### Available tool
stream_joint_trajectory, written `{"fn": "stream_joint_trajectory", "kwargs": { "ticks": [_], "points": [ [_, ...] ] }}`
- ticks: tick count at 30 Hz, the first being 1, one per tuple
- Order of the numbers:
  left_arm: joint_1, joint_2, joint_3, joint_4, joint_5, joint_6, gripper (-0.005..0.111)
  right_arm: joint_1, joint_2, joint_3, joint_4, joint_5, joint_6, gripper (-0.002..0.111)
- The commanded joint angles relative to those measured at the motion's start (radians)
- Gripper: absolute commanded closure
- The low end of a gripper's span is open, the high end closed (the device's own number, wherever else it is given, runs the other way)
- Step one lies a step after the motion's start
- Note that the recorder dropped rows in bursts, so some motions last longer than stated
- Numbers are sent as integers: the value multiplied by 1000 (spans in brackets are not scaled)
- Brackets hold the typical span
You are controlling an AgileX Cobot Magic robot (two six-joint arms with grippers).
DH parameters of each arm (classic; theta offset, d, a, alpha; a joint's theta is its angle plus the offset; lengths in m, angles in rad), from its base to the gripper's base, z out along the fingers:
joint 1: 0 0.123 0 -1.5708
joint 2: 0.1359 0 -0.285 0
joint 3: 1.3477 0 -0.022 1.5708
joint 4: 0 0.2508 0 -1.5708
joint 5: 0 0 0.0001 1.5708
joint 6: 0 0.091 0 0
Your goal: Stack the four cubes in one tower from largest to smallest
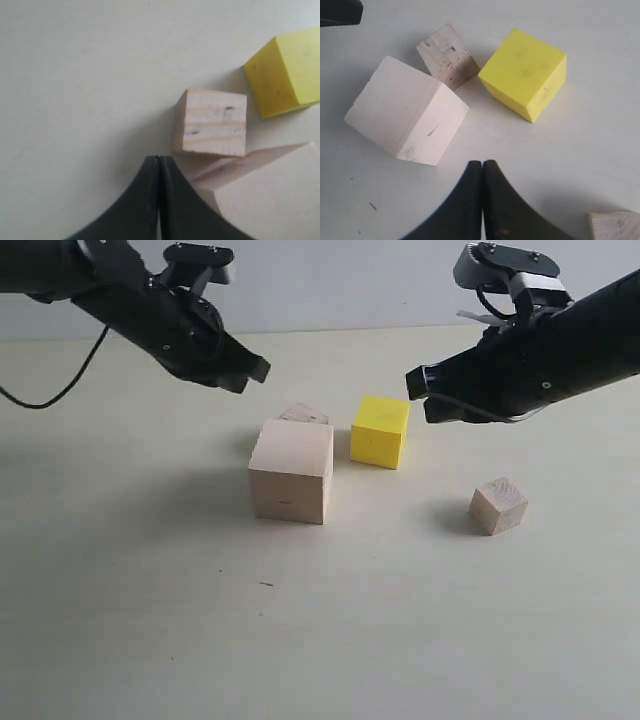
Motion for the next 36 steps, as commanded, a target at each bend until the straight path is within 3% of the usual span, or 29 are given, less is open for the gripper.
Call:
{"fn": "stream_joint_trajectory", "kwargs": {
  "ticks": [1, 10, 16, 24, 36],
  "points": [
    [1, 74, -147, -60, 75, 80, 107, 2, 21, -6, -4, -22, -8, 108],
    [-1, 249, -441, -288, 308, 275, 107, 2, 23, -6, 2, -20, -8, 108],
    [-6, 349, -577, -297, 422, 284, 107, 2, 23, -6, 2, -22, -8, 108],
    [-51, 413, -608, -254, 421, 284, 107, 2, 23, -6, 2, -22, -8, 108],
    [-53, 468, -608, -213, 397, 272, 107, 2, 23, -6, 2, -18, -8, 108]
  ]
}}
